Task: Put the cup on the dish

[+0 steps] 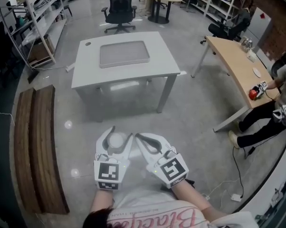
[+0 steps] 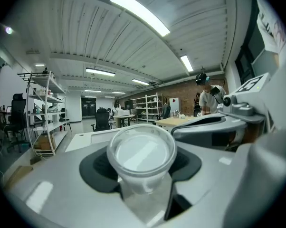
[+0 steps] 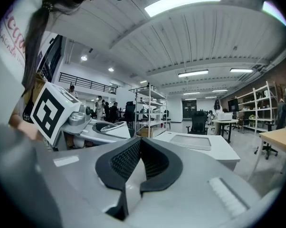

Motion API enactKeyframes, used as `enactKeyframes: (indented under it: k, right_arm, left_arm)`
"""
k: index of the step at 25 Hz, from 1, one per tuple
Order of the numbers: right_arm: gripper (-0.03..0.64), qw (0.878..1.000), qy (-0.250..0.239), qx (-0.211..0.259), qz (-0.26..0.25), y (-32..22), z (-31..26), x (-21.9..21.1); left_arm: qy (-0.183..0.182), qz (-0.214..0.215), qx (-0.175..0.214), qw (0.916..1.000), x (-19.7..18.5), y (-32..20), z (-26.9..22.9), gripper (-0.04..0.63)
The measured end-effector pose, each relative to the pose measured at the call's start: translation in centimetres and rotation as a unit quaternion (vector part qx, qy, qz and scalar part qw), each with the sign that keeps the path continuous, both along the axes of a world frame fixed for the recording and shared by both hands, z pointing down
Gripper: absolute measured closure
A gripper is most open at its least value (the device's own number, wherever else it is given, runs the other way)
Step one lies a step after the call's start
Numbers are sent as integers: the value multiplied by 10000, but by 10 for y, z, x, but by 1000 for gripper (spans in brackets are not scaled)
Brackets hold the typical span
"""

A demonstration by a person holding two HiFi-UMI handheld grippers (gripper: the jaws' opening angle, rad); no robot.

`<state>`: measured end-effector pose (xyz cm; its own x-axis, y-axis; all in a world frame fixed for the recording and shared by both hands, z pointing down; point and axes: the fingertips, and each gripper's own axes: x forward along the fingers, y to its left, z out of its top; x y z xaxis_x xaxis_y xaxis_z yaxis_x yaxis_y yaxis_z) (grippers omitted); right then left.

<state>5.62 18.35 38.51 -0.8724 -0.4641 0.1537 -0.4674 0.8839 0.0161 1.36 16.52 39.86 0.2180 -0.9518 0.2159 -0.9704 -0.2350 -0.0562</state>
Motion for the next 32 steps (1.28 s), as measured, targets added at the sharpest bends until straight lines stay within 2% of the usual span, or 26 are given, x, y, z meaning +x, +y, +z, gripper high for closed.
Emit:
enactKeyframes:
  k: [3,14,20,32]
  right_arm:
    - [615,9999,-127,-70,85,-10,-1,2]
    - [615,9998,1,-129,158,-56,6,-6]
    - [615,9998,-169,-40,44,-93,1,-18]
    - [614,9995,-32,-16,300,-193,-3,-66]
  left_arm:
    - [-16,-36,32,10000,-2,-5,-1,345]
    - [39,28,42,10000,-13,-52,-1,345]
    - [100,95,48,9999,-23,-97,2,344]
    - [-10,256,-42,9997,-71,-196,-2,344]
